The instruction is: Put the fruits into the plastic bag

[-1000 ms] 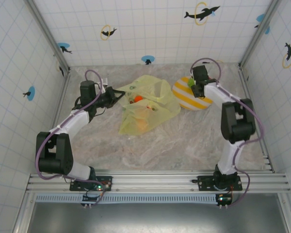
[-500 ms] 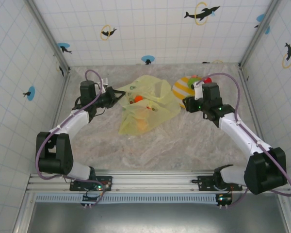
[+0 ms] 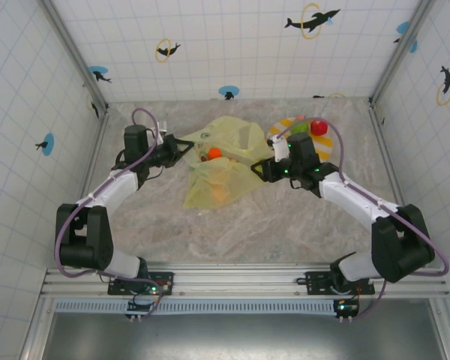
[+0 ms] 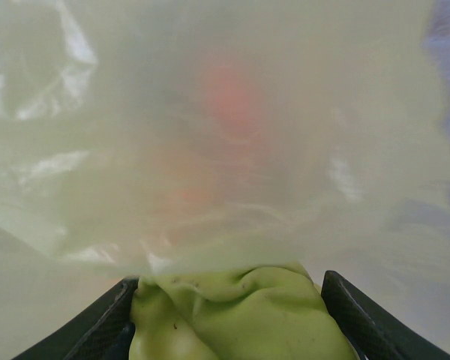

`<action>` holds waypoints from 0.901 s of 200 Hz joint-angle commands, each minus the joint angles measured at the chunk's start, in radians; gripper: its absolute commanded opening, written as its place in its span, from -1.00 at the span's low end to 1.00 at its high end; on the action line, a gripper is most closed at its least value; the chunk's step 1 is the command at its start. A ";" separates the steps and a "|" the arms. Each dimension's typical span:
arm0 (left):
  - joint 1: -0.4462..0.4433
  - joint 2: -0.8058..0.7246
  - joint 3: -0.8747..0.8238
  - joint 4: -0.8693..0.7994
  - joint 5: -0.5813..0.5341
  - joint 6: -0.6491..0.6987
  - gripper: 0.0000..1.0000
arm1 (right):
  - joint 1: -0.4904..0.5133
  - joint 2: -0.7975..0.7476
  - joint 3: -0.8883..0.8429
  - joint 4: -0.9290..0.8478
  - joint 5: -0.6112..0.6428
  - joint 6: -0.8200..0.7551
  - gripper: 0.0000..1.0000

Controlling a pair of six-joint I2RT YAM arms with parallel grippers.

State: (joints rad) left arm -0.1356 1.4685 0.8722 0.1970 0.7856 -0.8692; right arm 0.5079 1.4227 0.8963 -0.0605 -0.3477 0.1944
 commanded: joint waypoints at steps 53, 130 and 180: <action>0.005 0.001 -0.015 0.032 0.032 -0.011 -1.00 | 0.106 0.205 0.108 0.248 -0.007 0.086 0.02; 0.006 0.000 -0.014 0.034 0.033 -0.012 -1.00 | 0.146 0.329 0.123 0.258 0.000 0.146 0.27; 0.004 0.000 -0.015 0.033 0.033 -0.011 -1.00 | 0.130 0.280 0.108 0.248 -0.027 0.146 0.52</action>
State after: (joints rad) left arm -0.1356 1.4685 0.8642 0.2085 0.8009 -0.8726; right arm 0.6476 1.7428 0.9810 0.1600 -0.3534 0.3298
